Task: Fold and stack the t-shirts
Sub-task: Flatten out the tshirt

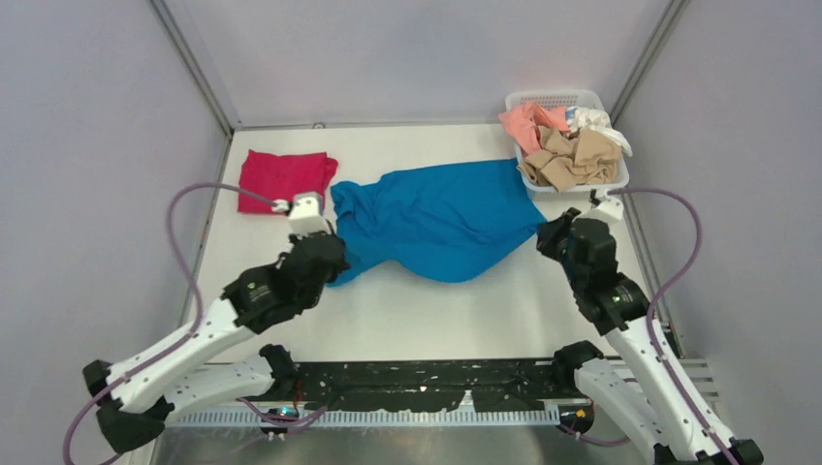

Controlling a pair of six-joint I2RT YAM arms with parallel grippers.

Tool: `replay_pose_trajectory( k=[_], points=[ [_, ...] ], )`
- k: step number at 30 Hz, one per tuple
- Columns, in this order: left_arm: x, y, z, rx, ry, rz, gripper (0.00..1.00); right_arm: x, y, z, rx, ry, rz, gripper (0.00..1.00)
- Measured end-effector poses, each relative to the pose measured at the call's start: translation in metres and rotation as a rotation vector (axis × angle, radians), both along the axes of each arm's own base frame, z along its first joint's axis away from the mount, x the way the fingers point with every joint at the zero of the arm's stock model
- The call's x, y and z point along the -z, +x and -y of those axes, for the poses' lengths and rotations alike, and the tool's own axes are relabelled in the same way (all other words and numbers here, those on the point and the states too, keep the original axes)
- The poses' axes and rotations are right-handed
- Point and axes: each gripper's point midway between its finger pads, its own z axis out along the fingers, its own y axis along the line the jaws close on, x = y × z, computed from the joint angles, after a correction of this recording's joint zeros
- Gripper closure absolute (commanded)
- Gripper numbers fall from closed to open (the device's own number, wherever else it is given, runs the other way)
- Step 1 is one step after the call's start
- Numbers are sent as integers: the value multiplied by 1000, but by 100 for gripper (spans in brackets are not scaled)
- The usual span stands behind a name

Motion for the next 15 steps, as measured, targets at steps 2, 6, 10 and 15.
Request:
replay_pose_trajectory(
  k=[2,6,10,15],
  points=[
    [-63,9,-15,-35,-58,174,100,-48,6,6,24,2,132,94],
    [-147,5,-55,-107,-110,409,100,-137,5,20,75,3,355,94],
    [-211,-8,-95,-173,-139,574,100,-210,-7,30,94,-2,521,94],
    [-273,-29,-124,-150,-162,720,100,-297,-37,42,96,-2,723,94]
  ],
)
